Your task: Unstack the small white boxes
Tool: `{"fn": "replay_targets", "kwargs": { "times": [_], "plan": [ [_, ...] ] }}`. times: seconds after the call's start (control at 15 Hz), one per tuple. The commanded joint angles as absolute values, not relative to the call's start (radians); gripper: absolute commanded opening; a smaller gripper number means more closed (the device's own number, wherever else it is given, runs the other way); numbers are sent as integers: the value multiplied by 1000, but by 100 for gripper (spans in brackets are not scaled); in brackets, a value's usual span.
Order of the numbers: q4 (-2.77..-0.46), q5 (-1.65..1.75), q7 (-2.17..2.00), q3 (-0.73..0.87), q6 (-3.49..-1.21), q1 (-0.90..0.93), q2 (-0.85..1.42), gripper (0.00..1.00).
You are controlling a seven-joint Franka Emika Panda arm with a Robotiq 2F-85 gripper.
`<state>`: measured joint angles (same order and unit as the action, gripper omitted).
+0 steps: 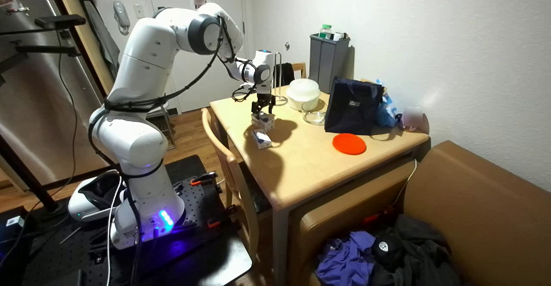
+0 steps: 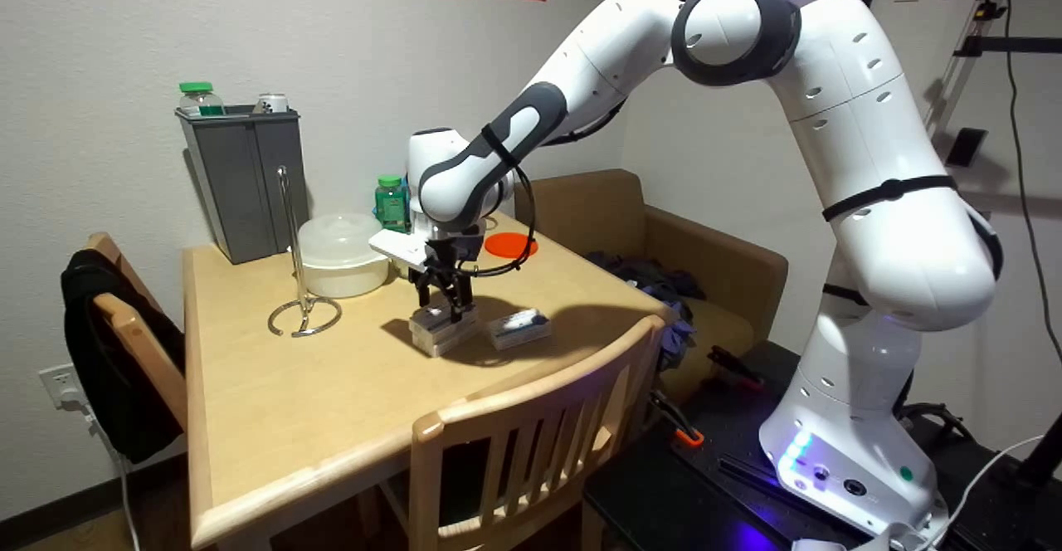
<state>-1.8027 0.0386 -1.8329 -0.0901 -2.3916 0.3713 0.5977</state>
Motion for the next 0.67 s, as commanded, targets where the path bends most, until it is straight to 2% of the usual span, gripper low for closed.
{"fn": "replay_targets", "kwargs": {
  "times": [0.0,0.6],
  "plan": [
    [-1819,20,-1826,-88,-2386,376,582,100],
    [-1829,43,-1841,-82,-2332,401,532,100]
  ]
}}
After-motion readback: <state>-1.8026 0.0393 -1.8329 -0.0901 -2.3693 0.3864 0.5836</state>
